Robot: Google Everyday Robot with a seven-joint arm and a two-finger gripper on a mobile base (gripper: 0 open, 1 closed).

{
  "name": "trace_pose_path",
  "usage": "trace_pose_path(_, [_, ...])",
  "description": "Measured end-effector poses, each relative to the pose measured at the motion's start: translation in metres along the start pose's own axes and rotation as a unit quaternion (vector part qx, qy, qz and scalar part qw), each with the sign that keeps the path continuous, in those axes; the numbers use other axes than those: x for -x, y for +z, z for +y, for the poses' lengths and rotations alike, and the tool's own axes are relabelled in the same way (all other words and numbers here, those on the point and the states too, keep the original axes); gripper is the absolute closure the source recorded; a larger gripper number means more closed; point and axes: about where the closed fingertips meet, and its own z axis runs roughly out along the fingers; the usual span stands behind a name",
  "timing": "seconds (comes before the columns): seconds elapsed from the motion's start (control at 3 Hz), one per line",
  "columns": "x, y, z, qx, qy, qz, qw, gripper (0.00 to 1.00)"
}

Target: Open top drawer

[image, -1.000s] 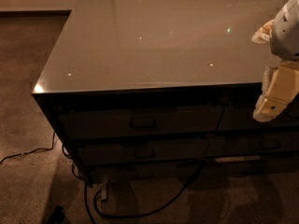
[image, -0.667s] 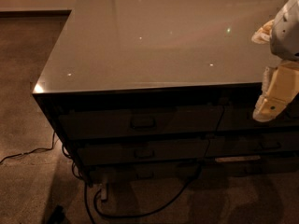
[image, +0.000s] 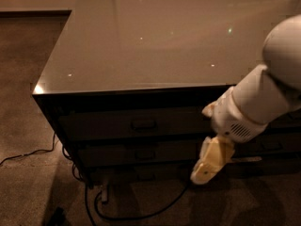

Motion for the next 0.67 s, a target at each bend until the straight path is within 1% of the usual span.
trace_pose_path(0.33, [0.025, 0.071, 0.027, 0.044, 0.009, -0.025, 0.9987, 0.0])
trace_pose_path(0.67, [0.051, 0.137, 0.023, 0.05, 0.015, -0.034, 0.998, 0.0])
